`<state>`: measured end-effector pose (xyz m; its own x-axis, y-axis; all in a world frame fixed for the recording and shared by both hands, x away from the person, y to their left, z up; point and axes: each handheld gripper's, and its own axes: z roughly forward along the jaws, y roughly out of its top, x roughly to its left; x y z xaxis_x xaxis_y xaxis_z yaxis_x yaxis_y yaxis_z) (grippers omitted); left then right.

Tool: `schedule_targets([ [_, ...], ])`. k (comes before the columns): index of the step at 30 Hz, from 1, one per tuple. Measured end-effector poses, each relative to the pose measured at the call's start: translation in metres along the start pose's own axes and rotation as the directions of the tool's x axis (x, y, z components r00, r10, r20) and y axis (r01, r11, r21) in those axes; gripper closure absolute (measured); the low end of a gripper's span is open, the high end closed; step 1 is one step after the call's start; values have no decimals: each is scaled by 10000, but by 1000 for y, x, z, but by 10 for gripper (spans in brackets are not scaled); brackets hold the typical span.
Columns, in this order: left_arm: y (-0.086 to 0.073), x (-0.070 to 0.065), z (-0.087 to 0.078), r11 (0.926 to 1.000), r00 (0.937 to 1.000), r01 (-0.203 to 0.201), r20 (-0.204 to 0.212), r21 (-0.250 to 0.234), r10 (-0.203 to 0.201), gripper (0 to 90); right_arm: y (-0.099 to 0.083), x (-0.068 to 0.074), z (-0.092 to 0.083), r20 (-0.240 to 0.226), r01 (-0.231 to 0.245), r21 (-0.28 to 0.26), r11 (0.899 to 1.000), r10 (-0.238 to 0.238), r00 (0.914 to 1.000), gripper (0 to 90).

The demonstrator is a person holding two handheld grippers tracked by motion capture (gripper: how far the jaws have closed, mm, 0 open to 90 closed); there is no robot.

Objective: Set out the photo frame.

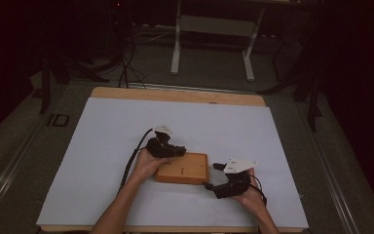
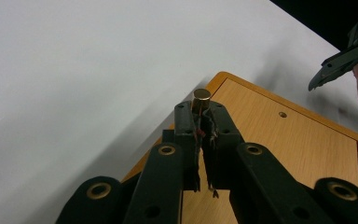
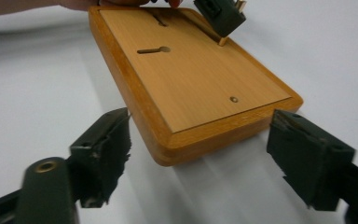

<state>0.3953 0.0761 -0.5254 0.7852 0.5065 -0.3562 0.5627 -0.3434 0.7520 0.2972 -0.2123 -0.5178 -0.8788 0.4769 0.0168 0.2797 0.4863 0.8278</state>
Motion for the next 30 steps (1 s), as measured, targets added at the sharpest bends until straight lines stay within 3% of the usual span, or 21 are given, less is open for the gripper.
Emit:
schedule_targets([
  [16, 2, 4, 1, 9992, 9991, 383, 174, 74, -384, 854, -8, -1, 15, 277, 62, 886, 9960, -87, 9996, 158],
  [30, 5, 9, 2, 9981, 9973, 576, 438, 196, -584, 854, -13, -6, 28, 695, -30, 1156, 9933, -51, 9976, 178],
])
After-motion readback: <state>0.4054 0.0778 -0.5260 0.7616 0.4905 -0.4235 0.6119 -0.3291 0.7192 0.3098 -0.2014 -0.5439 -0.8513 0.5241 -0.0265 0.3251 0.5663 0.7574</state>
